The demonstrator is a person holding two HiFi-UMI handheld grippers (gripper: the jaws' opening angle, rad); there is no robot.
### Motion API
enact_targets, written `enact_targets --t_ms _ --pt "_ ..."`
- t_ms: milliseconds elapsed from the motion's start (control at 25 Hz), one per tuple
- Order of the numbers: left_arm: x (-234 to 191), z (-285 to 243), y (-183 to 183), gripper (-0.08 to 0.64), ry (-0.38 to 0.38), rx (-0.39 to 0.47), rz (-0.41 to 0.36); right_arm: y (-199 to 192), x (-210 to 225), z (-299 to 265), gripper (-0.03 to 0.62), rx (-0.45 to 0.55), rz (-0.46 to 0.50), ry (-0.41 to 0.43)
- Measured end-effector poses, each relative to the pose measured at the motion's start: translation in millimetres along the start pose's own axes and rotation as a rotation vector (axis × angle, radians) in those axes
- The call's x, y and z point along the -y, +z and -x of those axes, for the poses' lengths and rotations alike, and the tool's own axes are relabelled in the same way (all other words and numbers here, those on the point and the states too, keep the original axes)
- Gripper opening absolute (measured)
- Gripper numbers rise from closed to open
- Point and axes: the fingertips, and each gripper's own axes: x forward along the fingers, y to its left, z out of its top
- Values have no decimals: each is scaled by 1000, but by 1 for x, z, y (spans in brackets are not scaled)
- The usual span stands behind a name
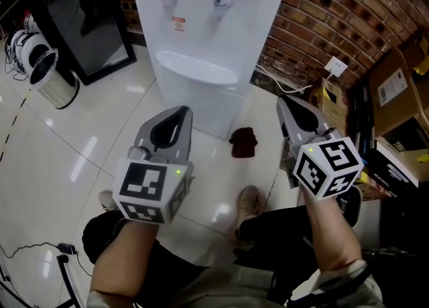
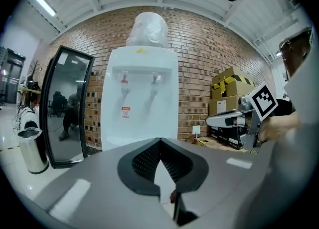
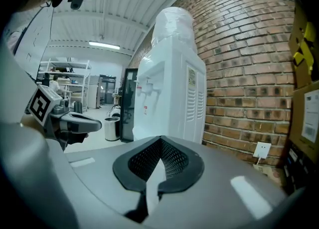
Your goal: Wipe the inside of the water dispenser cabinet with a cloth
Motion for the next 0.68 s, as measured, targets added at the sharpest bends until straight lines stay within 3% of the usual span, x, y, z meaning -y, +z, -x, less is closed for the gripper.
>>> enact_targets --t_ms 680 --pt "-3 3 -1 0 2 1 5 -3 -8 -8 11 -6 20 16"
